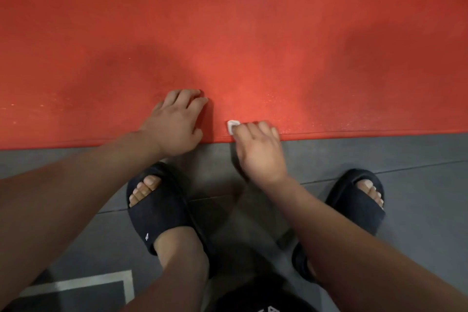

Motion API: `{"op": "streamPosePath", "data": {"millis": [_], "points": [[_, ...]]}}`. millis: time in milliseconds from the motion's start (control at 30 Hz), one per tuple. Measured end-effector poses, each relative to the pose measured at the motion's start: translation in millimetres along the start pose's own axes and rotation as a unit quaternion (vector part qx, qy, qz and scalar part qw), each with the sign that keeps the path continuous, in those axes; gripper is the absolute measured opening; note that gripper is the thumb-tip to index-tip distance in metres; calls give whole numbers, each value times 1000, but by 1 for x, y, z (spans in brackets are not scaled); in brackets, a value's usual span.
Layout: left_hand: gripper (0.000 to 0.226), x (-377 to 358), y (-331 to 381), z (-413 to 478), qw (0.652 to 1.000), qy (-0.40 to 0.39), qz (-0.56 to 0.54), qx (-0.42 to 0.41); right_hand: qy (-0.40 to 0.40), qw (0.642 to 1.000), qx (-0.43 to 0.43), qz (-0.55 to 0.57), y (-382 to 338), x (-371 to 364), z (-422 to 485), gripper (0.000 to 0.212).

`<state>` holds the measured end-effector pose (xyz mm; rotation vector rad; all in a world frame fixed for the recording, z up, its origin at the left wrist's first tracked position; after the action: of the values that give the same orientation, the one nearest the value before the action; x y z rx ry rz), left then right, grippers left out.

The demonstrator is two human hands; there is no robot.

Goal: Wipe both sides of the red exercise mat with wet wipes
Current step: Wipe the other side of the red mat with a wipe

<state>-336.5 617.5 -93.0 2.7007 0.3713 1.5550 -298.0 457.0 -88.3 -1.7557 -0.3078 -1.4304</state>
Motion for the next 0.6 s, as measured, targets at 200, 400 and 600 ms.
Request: {"op": "streamPosePath", "data": {"millis": [200, 400, 600], "points": [[78, -1, -3, 0, 1000, 3, 9, -13, 131, 972, -191, -35, 116, 64, -13, 23], [77, 3, -9, 5, 1000, -9, -3, -15, 105, 985, -129, 45, 35, 23, 26, 6], [75, 3, -18, 4, 999, 27, -28, -36, 49, 993, 95, -57, 11, 18, 71, 26]]}}
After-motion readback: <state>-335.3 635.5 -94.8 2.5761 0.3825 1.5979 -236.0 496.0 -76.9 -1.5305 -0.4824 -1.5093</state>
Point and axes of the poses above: each hand's wrist, its own z-axis towards the middle knuckle, its own x-axis out of the back of the hand, y = z × x, the point moved 9 cm from there along z, towards the middle knuckle, and after that the axes turned 10 degrees about z, right-handed, at the moved point
